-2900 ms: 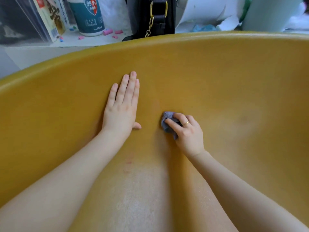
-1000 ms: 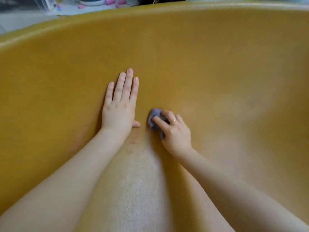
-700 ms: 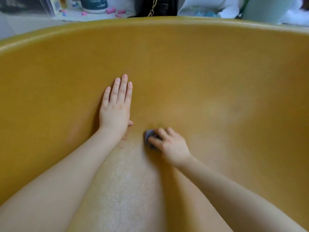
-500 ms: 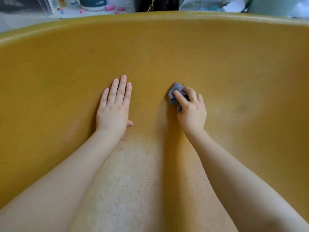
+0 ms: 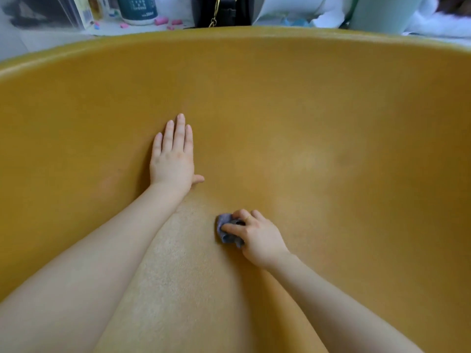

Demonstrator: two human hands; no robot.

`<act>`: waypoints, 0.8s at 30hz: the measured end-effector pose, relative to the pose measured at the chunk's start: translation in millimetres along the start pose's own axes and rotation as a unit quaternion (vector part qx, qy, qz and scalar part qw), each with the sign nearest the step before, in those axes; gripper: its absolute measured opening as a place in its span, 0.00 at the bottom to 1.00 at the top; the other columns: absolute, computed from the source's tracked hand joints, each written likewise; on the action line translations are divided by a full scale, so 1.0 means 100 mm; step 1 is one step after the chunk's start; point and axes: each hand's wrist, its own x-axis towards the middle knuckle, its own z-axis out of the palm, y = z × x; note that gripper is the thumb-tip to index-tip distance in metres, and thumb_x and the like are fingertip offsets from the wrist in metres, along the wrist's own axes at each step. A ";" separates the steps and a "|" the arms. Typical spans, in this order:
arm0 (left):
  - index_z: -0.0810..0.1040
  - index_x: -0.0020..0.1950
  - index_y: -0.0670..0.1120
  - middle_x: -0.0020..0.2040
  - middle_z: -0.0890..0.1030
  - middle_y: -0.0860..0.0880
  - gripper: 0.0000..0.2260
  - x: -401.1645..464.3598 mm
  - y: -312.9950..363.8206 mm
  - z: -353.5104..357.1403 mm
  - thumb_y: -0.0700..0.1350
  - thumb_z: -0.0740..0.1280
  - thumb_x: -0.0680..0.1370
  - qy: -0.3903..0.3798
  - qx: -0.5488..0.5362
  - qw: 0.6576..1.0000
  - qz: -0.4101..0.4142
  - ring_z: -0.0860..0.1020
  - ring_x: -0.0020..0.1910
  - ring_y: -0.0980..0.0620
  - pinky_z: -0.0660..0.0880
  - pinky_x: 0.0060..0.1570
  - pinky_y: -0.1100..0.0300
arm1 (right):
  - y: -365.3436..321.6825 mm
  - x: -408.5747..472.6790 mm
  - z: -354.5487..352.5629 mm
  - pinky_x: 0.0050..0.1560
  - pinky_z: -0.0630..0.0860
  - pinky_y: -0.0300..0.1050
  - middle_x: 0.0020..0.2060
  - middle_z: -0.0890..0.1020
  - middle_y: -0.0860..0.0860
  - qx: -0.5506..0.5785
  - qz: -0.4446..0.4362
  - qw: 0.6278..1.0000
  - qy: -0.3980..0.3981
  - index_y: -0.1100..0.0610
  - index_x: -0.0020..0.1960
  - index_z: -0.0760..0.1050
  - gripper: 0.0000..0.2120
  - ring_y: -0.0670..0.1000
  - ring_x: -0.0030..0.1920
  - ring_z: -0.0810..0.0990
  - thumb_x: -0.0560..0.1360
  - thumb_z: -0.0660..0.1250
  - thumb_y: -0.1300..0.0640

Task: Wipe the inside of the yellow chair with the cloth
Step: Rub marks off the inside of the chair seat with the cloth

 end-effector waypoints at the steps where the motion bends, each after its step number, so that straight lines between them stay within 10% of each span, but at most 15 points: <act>1: 0.38 0.76 0.42 0.76 0.35 0.44 0.50 -0.03 0.06 -0.01 0.64 0.66 0.71 -0.017 -0.014 1.000 0.017 0.40 0.76 0.46 0.42 0.73 0.52 | 0.12 0.02 -0.07 0.25 0.69 0.39 0.42 0.80 0.54 -0.017 0.007 1.000 0.003 0.48 0.46 0.82 0.14 0.58 0.32 0.75 0.63 0.64 0.56; 10: 0.37 0.75 0.38 0.75 0.34 0.42 0.57 -0.37 0.49 0.50 0.69 0.66 0.65 -0.106 0.039 0.985 0.134 0.39 0.76 0.48 0.39 0.72 0.54 | 1.20 0.04 -0.51 0.40 0.68 0.46 0.64 0.71 0.54 -0.092 0.381 0.896 0.211 0.50 0.63 0.74 0.22 0.60 0.53 0.68 0.74 0.59 0.67; 19: 0.39 0.76 0.42 0.76 0.35 0.47 0.56 -0.45 0.51 0.40 0.70 0.66 0.65 -0.101 0.042 0.988 0.108 0.36 0.75 0.44 0.38 0.72 0.50 | 0.02 -0.21 0.03 0.28 0.72 0.42 0.45 0.79 0.57 -0.010 0.174 0.982 0.067 0.52 0.48 0.82 0.16 0.59 0.36 0.75 0.61 0.66 0.59; 24: 0.38 0.77 0.45 0.75 0.33 0.45 0.50 -0.75 0.40 0.37 0.64 0.67 0.70 -0.091 -0.013 0.993 0.080 0.37 0.75 0.45 0.41 0.73 0.52 | -0.22 -0.48 0.03 0.46 0.71 0.46 0.58 0.72 0.52 0.062 0.078 0.994 -0.045 0.46 0.63 0.74 0.18 0.56 0.53 0.70 0.75 0.60 0.59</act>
